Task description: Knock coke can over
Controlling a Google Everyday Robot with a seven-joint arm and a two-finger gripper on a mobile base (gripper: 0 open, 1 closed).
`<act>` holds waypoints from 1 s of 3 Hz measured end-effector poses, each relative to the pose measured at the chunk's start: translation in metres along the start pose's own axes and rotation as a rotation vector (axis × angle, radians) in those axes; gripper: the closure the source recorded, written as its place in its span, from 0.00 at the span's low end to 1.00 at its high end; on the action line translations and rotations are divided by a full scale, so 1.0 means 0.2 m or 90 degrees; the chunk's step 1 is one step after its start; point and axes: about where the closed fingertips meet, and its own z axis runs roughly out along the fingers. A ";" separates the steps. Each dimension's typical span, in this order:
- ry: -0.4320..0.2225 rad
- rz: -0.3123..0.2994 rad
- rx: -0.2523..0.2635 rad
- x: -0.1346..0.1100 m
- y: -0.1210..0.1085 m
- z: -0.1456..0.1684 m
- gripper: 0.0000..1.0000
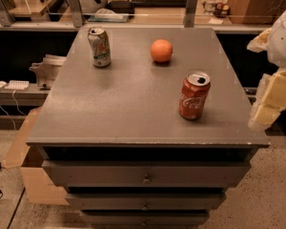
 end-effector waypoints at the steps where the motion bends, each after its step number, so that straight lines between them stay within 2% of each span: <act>1: -0.067 0.017 -0.018 -0.01 -0.06 0.07 0.00; 3: -0.243 0.018 -0.050 -0.19 -0.09 0.22 0.00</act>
Offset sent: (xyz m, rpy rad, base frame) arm 0.0462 0.0388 -0.0206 0.4292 -0.0121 0.1030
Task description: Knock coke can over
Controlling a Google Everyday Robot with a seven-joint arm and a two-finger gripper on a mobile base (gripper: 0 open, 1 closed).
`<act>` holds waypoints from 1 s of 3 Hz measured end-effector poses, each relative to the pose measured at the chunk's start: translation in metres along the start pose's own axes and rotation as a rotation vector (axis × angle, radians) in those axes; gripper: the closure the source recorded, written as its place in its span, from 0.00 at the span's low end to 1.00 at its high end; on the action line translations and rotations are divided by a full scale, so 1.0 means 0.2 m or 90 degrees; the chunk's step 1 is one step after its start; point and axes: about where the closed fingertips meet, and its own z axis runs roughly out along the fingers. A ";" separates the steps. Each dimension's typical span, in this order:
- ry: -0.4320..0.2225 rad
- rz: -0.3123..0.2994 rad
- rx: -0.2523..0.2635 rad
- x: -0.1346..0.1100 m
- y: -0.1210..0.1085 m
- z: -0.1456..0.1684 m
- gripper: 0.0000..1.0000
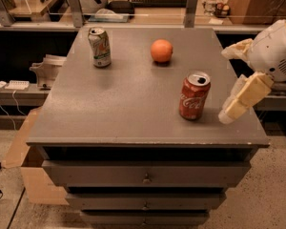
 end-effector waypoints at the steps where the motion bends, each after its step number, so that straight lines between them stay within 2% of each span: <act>1: -0.061 0.017 0.014 0.02 -0.02 0.09 0.00; 3: -0.132 0.043 0.021 0.01 -0.08 0.25 0.00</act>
Offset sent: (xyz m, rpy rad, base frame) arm 0.0333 0.0124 -0.0482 0.2397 -0.0535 -0.0716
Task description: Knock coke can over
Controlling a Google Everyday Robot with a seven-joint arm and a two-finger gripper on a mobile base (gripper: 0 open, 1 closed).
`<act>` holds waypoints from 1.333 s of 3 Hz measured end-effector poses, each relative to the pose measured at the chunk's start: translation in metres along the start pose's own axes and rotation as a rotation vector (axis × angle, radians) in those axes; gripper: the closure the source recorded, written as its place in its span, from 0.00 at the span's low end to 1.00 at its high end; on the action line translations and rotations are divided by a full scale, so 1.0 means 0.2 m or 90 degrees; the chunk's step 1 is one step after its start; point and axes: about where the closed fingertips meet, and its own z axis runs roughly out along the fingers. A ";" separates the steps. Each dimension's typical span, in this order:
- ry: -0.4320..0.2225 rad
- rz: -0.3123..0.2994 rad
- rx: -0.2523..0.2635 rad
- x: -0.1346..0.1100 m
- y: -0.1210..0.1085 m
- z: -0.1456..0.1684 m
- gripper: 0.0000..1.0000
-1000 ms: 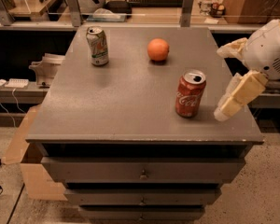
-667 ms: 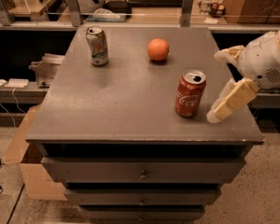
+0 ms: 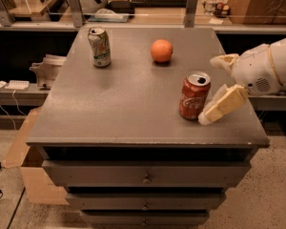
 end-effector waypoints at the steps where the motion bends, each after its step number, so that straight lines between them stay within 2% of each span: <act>1: -0.027 0.002 -0.006 -0.03 -0.01 0.06 0.00; 3: -0.070 0.030 -0.014 0.01 -0.04 0.13 0.00; 4: -0.086 0.043 -0.020 0.05 -0.05 0.16 0.15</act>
Offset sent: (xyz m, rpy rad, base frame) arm 0.0203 0.0134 -0.0188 0.1354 0.0079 -0.0032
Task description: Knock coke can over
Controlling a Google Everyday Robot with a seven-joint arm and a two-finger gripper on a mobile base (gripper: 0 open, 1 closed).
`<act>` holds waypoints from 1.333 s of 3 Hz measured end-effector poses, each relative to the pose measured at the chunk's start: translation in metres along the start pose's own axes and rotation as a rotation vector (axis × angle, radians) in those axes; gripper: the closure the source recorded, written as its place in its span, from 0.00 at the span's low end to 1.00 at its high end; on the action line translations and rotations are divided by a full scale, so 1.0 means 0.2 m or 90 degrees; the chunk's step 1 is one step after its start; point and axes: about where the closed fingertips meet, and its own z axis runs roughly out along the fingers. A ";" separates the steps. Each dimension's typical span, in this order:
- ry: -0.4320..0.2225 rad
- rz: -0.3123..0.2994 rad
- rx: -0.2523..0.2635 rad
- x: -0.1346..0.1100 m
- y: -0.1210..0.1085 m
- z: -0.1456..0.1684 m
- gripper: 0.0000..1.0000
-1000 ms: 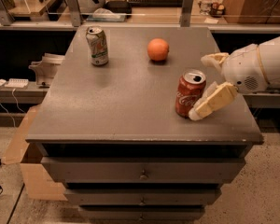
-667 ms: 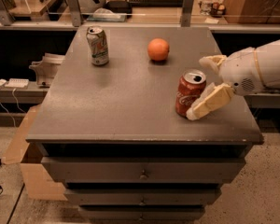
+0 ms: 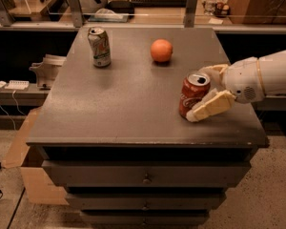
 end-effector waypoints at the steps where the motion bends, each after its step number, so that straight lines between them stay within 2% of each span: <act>1: -0.007 0.007 -0.005 0.02 0.00 0.01 0.38; 3: -0.016 0.012 -0.012 0.01 -0.01 0.01 0.85; 4: 0.009 -0.036 0.015 -0.07 -0.07 -0.08 1.00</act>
Offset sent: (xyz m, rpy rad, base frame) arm 0.0017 -0.0030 -0.0108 0.0398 0.0316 0.0010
